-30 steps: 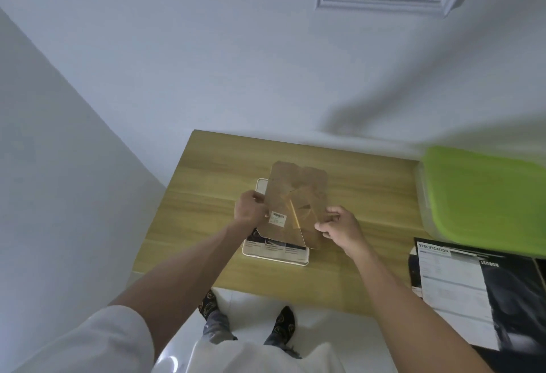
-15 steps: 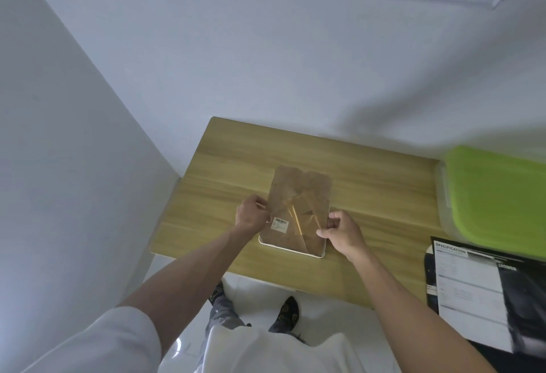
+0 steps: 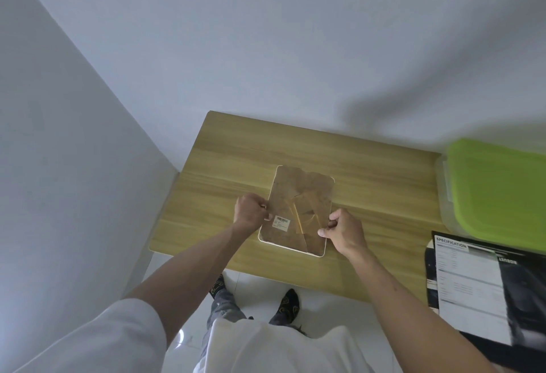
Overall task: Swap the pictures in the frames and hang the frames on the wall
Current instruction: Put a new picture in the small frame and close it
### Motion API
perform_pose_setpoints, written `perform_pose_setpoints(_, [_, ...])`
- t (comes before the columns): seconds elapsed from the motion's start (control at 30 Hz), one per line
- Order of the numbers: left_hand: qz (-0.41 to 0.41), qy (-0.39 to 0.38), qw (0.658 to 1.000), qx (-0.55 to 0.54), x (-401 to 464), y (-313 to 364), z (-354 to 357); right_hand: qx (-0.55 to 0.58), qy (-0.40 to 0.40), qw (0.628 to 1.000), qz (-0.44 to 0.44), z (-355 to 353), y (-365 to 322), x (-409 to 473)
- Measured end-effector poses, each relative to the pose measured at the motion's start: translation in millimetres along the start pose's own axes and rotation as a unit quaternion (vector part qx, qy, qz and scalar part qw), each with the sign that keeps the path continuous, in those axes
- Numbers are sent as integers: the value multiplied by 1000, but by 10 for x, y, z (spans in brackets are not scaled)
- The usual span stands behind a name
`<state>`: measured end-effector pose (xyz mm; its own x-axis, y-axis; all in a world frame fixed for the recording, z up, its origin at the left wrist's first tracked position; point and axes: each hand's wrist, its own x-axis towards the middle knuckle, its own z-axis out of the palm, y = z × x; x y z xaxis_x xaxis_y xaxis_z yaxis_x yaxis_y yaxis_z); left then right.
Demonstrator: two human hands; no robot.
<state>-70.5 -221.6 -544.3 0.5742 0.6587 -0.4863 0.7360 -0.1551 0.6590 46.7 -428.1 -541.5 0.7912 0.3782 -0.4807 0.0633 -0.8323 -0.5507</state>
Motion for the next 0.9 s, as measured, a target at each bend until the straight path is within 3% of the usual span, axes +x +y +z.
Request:
perform_pose_setpoints(0.37, [61, -17, 987, 148, 5, 69, -41, -103, -50, 993, -7, -107, -135, 166])
perform_pose_setpoints(0.43, [119, -26, 960, 253, 35, 118, -64, -186, -50, 981, -25, -136, -236, 169])
perform_pose_setpoints(0.53, [227, -56, 886, 399, 166, 253, -80, -307, -48, 944, -108, -158, -342, 229])
perform_pose_setpoints(0.7, [267, -150, 797, 520, 475, 512, -36, -407, -134, 881, -200, -219, -439, 424])
perform_pose_setpoints(0.77, [274, -186, 778, 534, 539, 568, -8, -408, -162, 874, -209, -218, -440, 495])
perform_pose_setpoints(0.9, [281, -215, 773, 528, 604, 602, -36, -398, -170, 875, -219, -211, -376, 582])
